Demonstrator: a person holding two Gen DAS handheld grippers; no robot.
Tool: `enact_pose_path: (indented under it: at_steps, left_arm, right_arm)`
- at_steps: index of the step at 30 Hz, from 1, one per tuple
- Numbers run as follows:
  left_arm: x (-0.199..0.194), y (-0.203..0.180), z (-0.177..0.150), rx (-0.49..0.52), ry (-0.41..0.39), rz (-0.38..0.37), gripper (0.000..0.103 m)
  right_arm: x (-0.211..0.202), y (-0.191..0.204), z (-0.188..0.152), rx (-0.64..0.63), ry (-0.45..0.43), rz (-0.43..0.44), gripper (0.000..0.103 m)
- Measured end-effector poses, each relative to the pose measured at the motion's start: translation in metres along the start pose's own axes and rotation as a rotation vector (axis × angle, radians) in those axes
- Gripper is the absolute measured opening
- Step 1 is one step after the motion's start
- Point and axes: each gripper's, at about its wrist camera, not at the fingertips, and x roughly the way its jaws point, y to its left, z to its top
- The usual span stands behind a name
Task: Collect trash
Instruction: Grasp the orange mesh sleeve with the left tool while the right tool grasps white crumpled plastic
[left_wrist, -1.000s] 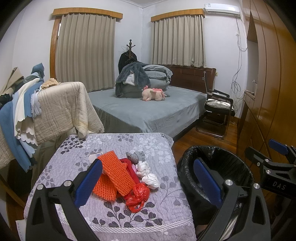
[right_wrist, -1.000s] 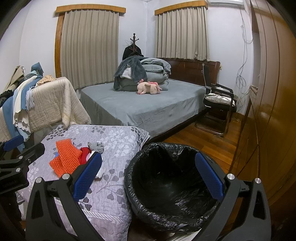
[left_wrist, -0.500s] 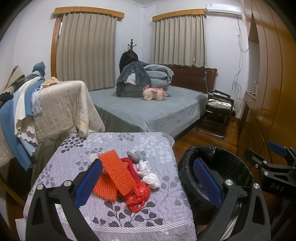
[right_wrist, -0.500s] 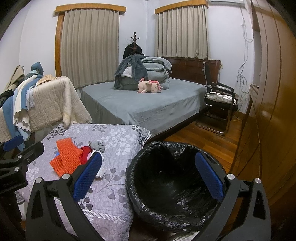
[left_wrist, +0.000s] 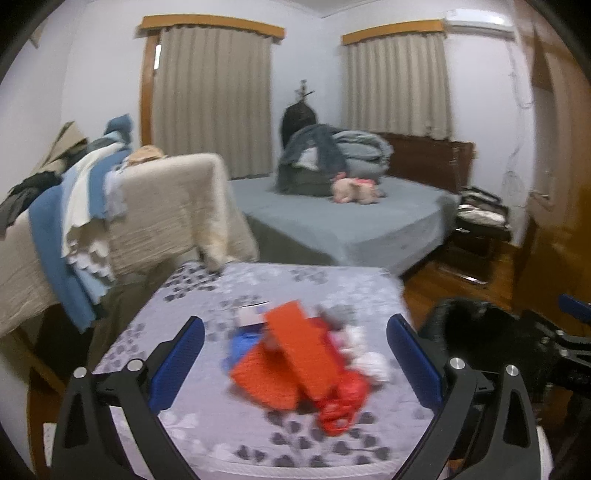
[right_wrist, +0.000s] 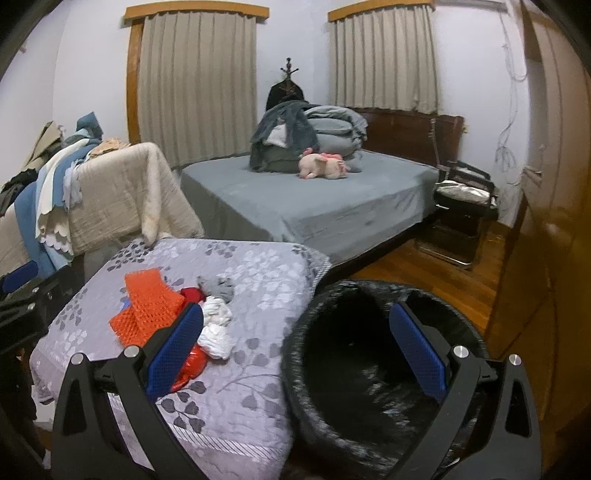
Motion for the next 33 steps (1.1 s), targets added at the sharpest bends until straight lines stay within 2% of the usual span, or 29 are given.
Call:
enact_pose_path:
  at_steps: [3, 5, 10, 17, 26, 31, 33]
  left_arm:
    - [0.016, 0.016, -0.010, 0.004, 0.033, 0.064, 0.097]
    - [0.025, 0.024, -0.015, -0.011, 0.042, 0.076, 0.097]
    - [0.048, 0.036, -0.028, -0.047, 0.071, 0.071, 0.097]
    - [0.078, 0.039, -0.039, -0.036, 0.095, 0.055, 0.094]
    - [0.104, 0.048, -0.050, -0.050, 0.141, 0.049, 0.089]
    - [0.113, 0.047, -0.050, -0.055, 0.158, 0.022, 0.083]
    - [0.116, 0.045, -0.050, -0.052, 0.166, 0.003, 0.080]
  right_arm:
    - [0.020, 0.010, -0.002, -0.009, 0.020, 0.032, 0.098]
    - [0.034, 0.020, -0.006, -0.017, 0.036, 0.057, 0.098]
    - [0.071, 0.039, -0.013, -0.045, 0.076, 0.094, 0.097]
    - [0.124, 0.061, -0.028, -0.091, 0.133, 0.116, 0.083]
    - [0.169, 0.082, -0.044, -0.124, 0.212, 0.146, 0.075]
    - [0.183, 0.085, -0.050, -0.126, 0.271, 0.190, 0.061]
    - [0.186, 0.087, -0.052, -0.124, 0.289, 0.222, 0.047]
